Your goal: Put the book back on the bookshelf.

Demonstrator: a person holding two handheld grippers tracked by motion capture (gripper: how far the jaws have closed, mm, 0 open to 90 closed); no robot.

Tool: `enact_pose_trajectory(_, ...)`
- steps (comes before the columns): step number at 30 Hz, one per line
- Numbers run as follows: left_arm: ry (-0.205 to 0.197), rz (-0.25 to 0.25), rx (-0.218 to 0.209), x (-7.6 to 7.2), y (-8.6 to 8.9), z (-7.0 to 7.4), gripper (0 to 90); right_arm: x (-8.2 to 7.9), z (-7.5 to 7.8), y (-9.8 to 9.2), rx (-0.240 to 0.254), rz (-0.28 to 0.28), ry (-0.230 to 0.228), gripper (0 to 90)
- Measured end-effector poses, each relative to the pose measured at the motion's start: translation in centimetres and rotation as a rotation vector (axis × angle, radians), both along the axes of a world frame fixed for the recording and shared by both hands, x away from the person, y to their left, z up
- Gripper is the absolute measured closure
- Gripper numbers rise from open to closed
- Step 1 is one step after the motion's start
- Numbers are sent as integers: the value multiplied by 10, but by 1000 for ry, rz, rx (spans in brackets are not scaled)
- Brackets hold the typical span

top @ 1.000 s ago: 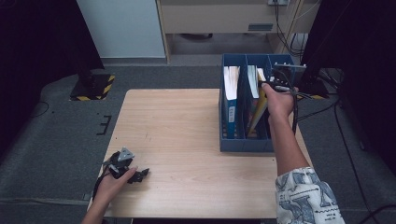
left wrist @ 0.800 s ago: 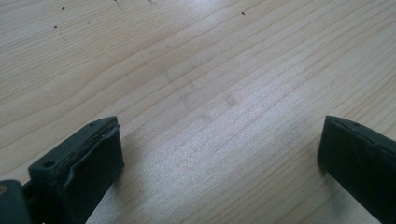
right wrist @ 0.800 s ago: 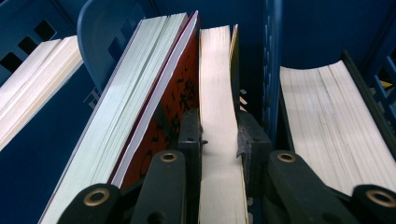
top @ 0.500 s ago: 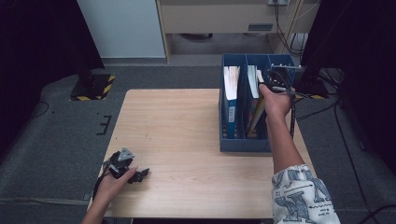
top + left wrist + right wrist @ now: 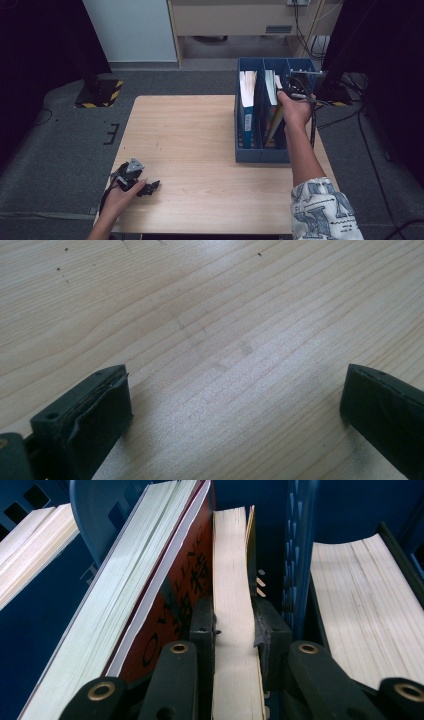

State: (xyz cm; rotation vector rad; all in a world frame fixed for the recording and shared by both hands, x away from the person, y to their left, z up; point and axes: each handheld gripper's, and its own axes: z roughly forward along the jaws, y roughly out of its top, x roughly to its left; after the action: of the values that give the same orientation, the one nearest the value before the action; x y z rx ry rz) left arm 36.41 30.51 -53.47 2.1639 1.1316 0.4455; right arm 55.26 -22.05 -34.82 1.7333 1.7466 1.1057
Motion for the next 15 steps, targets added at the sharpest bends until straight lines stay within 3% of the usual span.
enact_pose_trajectory(15,0,-2,0,0,0,0,0,1,0,-1,28,9,4,723)
